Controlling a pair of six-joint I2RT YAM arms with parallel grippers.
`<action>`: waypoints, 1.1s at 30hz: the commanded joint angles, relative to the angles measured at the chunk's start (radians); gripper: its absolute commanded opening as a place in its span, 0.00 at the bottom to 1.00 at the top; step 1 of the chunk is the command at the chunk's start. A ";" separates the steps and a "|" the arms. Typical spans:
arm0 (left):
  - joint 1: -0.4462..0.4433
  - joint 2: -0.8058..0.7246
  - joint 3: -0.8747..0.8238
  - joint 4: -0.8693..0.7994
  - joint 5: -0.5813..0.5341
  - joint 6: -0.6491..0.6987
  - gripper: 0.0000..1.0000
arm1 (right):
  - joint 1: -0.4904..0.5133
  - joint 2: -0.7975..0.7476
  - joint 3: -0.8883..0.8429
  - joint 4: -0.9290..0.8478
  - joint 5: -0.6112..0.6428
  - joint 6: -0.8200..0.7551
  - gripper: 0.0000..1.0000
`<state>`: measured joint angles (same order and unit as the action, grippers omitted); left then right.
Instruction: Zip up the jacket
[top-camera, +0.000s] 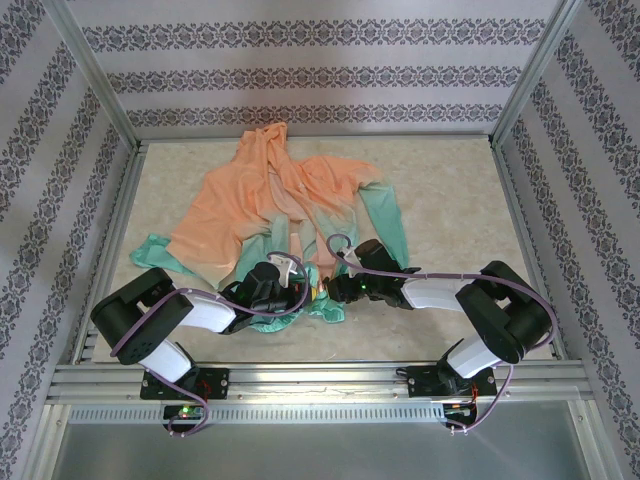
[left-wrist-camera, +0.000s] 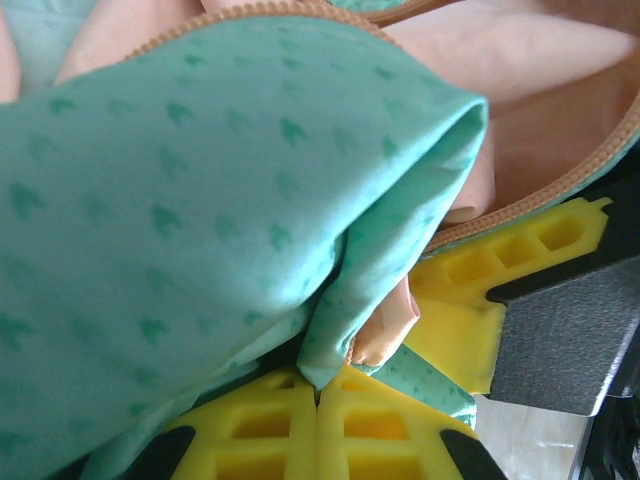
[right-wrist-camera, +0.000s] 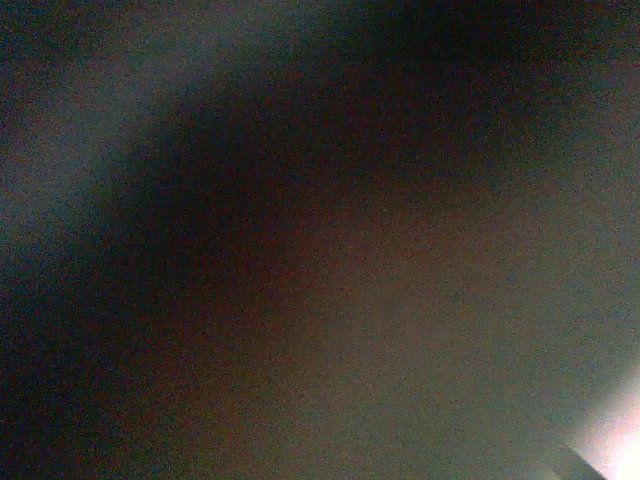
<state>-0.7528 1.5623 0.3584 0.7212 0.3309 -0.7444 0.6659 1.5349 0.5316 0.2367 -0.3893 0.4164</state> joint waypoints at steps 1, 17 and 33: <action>-0.008 -0.023 -0.008 0.011 -0.015 -0.002 0.00 | 0.013 0.006 -0.010 0.021 -0.017 -0.019 0.31; -0.006 -0.046 -0.001 -0.005 -0.008 0.008 0.00 | 0.036 -0.077 -0.033 -0.065 0.046 -0.097 0.00; 0.076 -0.614 0.141 -0.600 0.030 0.253 0.00 | 0.043 -0.390 0.222 -0.499 -0.079 -0.340 0.00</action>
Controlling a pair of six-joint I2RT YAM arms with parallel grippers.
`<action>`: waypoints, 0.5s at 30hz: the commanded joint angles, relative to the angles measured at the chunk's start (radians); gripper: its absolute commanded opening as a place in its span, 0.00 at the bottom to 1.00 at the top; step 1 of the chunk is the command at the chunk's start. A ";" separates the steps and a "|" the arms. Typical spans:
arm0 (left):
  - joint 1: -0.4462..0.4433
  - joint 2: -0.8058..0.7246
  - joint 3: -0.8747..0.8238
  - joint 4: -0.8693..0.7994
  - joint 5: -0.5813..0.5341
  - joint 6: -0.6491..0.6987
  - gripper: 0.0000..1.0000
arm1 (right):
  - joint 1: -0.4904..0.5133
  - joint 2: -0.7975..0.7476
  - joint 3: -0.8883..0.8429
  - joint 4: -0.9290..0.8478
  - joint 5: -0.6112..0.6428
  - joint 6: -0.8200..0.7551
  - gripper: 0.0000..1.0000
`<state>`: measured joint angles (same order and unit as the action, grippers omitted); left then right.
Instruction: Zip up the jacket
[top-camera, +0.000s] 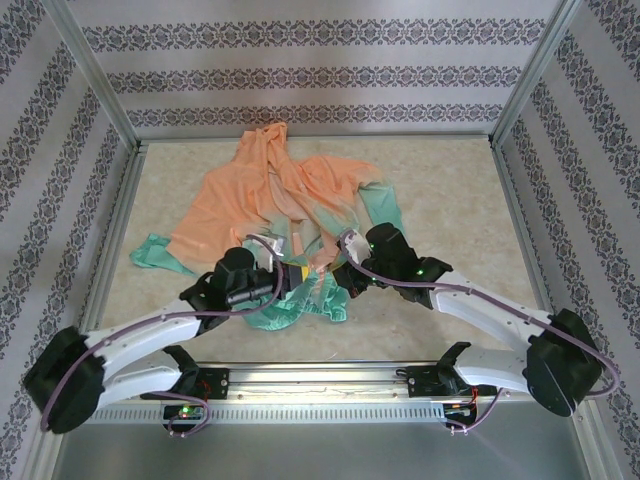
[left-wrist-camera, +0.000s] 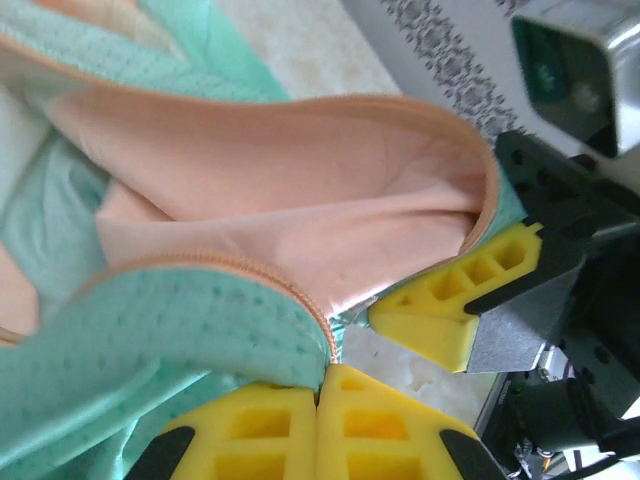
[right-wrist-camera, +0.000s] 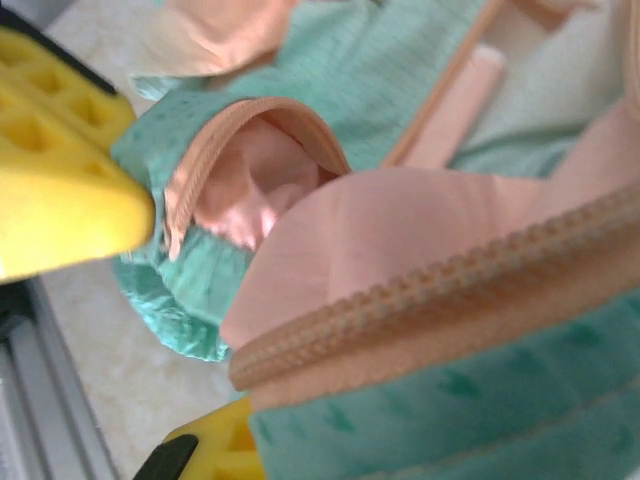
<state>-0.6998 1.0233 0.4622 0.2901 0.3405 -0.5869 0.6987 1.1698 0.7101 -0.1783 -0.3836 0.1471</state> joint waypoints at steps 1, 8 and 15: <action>0.032 -0.112 0.048 -0.199 0.024 0.110 0.00 | 0.010 -0.031 0.056 -0.087 -0.109 -0.083 0.00; 0.075 -0.258 0.090 -0.270 0.079 0.186 0.00 | 0.012 -0.021 0.150 -0.140 -0.245 -0.174 0.00; 0.081 -0.242 0.067 -0.167 0.166 0.212 0.00 | 0.013 0.002 0.182 -0.144 -0.309 -0.228 0.00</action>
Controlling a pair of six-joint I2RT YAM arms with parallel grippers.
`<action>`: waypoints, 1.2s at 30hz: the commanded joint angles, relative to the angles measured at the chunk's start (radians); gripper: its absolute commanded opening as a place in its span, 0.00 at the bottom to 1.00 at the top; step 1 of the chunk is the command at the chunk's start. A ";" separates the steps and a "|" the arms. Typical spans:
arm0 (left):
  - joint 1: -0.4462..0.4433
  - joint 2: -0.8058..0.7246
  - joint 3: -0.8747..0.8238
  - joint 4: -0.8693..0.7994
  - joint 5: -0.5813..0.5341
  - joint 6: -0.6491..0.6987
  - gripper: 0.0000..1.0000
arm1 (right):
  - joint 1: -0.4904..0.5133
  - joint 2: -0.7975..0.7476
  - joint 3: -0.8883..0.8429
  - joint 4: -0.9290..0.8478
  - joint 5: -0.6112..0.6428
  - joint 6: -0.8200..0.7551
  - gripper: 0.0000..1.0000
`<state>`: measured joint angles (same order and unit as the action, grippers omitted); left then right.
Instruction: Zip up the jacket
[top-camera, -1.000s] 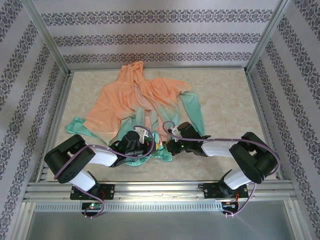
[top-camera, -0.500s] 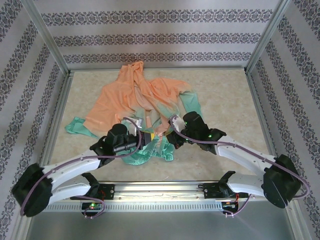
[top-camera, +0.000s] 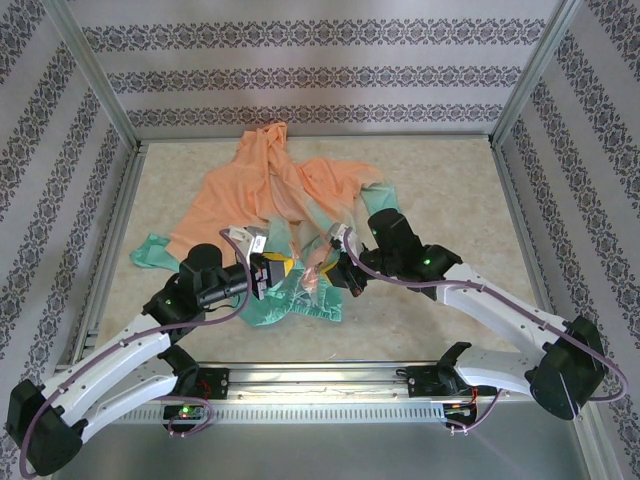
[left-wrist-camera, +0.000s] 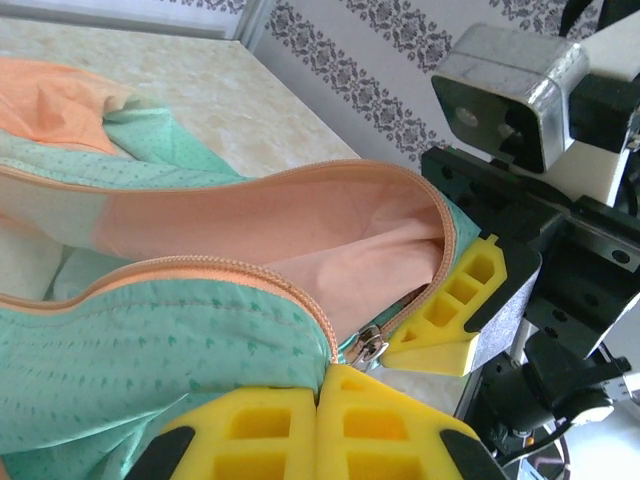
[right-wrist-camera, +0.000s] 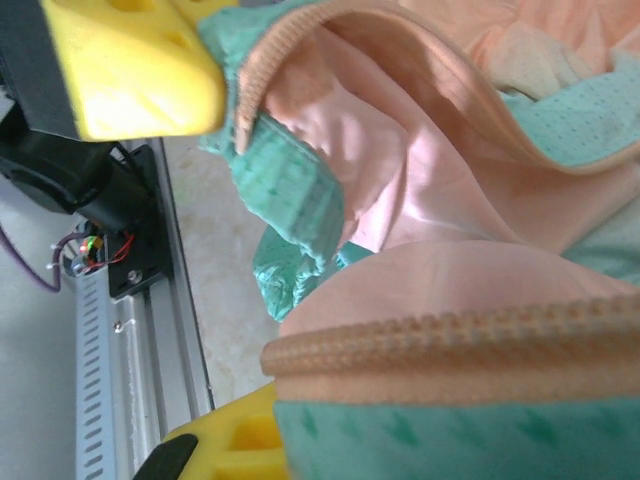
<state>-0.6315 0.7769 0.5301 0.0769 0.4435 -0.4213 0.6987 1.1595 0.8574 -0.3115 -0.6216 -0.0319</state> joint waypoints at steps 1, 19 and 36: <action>0.013 0.009 -0.009 0.073 0.079 0.050 0.00 | 0.013 0.017 0.042 -0.014 -0.086 -0.055 0.00; 0.013 0.037 -0.104 0.361 0.160 0.016 0.00 | 0.013 0.042 0.054 0.059 -0.184 -0.051 0.00; 0.013 0.001 -0.121 0.306 0.120 0.082 0.00 | 0.013 0.036 0.042 0.063 -0.196 -0.066 0.00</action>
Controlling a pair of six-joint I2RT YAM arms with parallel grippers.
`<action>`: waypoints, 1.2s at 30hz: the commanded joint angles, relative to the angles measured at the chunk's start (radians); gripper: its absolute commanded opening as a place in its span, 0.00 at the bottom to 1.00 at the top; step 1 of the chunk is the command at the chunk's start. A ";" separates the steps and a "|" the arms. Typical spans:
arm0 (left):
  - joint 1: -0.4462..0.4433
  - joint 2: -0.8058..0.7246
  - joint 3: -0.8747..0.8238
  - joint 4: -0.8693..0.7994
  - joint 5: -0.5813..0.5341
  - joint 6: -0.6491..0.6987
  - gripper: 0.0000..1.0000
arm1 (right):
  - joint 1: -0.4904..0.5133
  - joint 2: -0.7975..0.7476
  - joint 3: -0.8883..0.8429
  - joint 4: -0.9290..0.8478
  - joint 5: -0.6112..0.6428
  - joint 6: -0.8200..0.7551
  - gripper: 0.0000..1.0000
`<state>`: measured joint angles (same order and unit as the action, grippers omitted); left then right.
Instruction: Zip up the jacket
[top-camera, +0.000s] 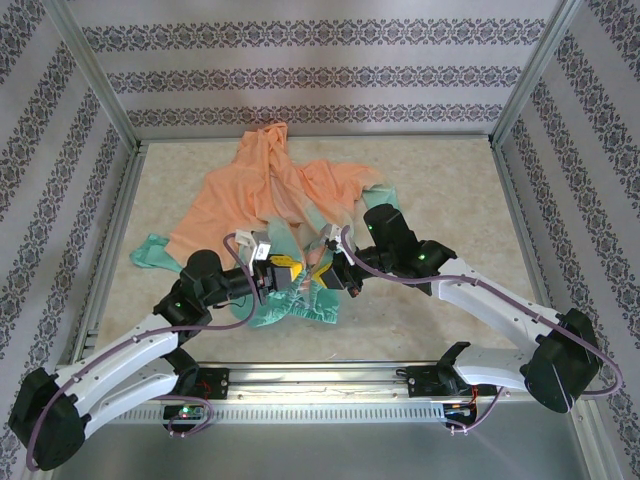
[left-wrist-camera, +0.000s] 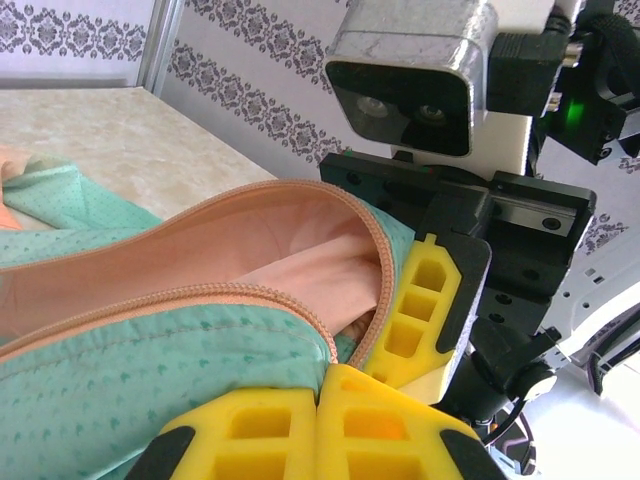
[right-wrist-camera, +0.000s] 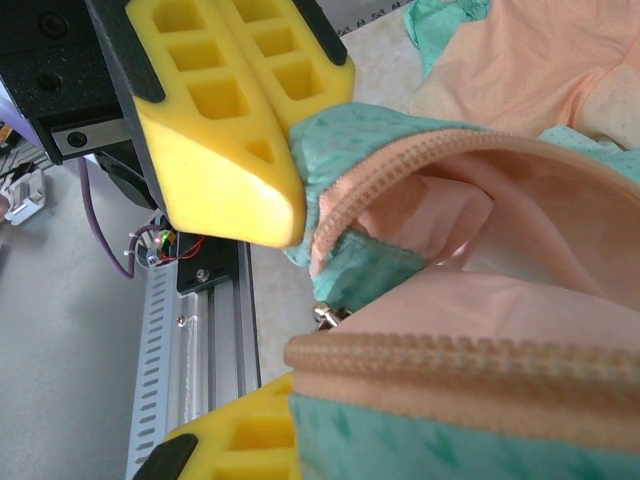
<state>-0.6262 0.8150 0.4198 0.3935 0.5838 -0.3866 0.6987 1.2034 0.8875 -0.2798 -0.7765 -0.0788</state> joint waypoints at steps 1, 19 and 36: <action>0.009 -0.043 -0.011 -0.024 -0.031 0.053 0.00 | 0.013 -0.011 0.009 0.030 -0.043 -0.024 0.00; 0.005 -0.037 -0.022 0.015 -0.015 0.074 0.00 | 0.019 -0.011 -0.001 0.031 -0.080 -0.112 0.00; 0.000 -0.060 -0.076 0.146 0.027 0.029 0.00 | 0.015 0.030 0.008 0.063 -0.070 -0.149 0.00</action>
<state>-0.6262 0.7708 0.3553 0.4515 0.5770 -0.3439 0.7052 1.2240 0.8871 -0.2520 -0.8207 -0.2008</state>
